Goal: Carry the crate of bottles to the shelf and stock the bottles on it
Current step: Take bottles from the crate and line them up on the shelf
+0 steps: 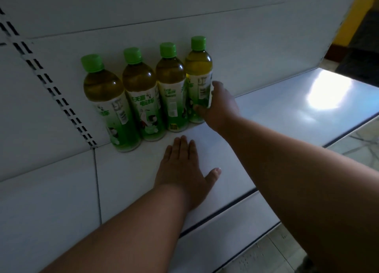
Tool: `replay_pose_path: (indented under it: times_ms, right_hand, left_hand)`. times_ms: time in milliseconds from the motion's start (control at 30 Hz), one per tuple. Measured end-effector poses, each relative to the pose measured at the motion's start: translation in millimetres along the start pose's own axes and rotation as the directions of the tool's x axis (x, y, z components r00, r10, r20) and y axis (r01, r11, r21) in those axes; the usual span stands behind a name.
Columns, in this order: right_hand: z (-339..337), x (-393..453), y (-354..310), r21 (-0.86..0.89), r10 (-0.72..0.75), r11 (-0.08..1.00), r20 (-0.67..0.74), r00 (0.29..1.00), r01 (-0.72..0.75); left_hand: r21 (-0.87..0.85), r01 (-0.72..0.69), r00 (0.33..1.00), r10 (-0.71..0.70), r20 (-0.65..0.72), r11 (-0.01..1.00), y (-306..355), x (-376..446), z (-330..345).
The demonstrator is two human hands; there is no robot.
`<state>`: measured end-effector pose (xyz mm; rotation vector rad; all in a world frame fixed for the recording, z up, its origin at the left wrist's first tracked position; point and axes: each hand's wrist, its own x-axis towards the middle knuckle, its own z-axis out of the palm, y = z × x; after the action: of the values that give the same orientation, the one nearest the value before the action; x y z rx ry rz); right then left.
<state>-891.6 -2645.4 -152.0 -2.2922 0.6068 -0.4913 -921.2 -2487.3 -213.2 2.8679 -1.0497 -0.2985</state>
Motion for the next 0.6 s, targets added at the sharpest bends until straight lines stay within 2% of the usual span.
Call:
replay_pose_path:
  times_ms: [100,167,267,333,400,600]
  right_hand:
    - [-18.1,-34.5,8.2,-0.122,-0.069,0.991,-0.074,0.995,0.06]
    - [-38.1,-64.7,12.4,-0.22,-0.091,0.973,-0.072,0.993,0.073]
    - [-75.7,-122.0,12.7,-0.356,-0.053,0.933,-0.007,0.999,0.047]
    - [-100.6,-169.6,10.1,-0.455,0.012,0.89,0.032,0.999,0.004]
    - [-126.1,-221.3,9.0,-0.529,0.108,0.844,0.011,0.994,-0.086]
    - [-179.8,-365.2,28.0,-0.583,0.378,0.732,-0.083,0.922,-0.353]
  left_hand:
    - [-0.019,-0.009,1.0,0.009,-0.02,1.0,-0.8,-2.6,-6.0]
    - [-0.087,-0.038,0.994,0.028,-0.11,0.995,-1.8,-12.6,-13.1]
    - [-0.14,-0.192,0.953,0.15,-0.262,0.971,4.2,-42.8,-26.7]
    - [-0.172,-0.309,0.924,0.253,-0.287,0.935,18.3,-69.5,-35.8]
    - [-0.153,-0.397,0.895,0.346,-0.281,0.905,39.2,-99.0,-41.0]
    - [-0.098,-0.572,0.81,0.542,-0.225,0.814,116.6,-196.0,-20.6]
